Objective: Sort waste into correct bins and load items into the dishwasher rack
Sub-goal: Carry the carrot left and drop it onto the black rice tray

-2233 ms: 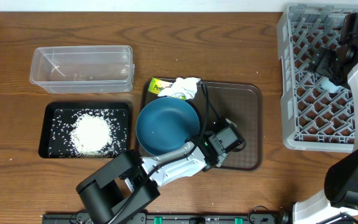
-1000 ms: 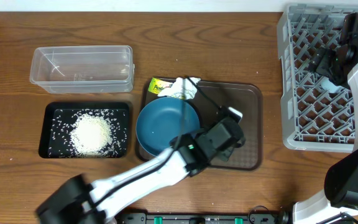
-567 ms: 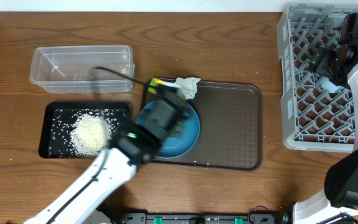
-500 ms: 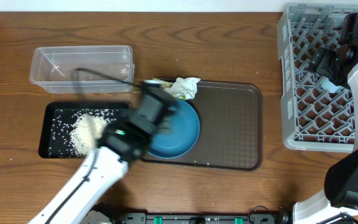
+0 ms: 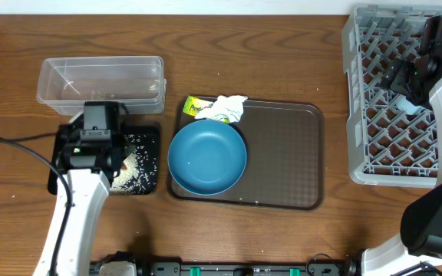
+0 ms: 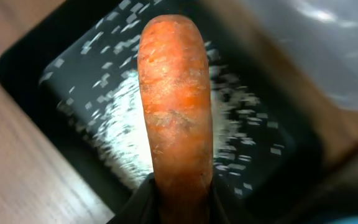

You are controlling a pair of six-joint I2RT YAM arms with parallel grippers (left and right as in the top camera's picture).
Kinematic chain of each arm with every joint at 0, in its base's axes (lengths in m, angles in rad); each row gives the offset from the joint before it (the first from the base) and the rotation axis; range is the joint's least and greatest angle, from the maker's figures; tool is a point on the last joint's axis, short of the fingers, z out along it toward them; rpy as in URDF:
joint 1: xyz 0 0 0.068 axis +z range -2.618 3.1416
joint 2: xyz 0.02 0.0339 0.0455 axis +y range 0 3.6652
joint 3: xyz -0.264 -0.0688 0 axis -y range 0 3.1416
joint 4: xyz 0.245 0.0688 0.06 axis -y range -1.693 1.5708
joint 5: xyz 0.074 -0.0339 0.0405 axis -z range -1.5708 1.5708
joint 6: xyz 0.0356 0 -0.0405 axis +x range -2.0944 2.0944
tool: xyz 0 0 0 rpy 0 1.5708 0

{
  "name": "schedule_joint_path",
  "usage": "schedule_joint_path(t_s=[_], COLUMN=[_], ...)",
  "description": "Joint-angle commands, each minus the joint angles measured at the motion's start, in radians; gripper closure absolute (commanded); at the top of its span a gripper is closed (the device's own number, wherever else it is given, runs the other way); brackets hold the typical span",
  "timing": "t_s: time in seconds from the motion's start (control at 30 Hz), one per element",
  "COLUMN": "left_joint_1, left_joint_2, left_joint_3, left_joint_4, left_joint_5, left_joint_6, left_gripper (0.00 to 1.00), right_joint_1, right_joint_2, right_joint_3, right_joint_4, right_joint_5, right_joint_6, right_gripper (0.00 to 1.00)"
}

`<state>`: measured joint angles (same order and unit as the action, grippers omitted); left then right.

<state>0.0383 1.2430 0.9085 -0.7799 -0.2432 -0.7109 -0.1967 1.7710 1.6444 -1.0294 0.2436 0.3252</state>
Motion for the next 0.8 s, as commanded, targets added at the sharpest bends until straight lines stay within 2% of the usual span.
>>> schedule_joint_path(t_s=[0.0,0.4,0.77], left_joint_1=[0.033,0.037,0.037], left_joint_2=[0.056,0.281,0.304], left_joint_3=[-0.027,-0.028,-0.028], left_joint_4=[0.007,0.113,0.139], left_joint_5=[-0.012,0.004,0.006], left_joint_6=[-0.099,-0.13,-0.133], left_gripper=[0.87,0.83,0.83], right_joint_1=[-0.002,-0.002,-0.002], right_joint_2=[-0.002,-0.002,-0.002], right_joint_3=[-0.001,-0.001,-0.001], right_joint_4=[0.0,0.0,-0.002], right_joint_5=[0.014,0.014,0.014], right_joint_6=[-0.012,-0.012,-0.012], right_gripper=[0.01,0.01,0.01])
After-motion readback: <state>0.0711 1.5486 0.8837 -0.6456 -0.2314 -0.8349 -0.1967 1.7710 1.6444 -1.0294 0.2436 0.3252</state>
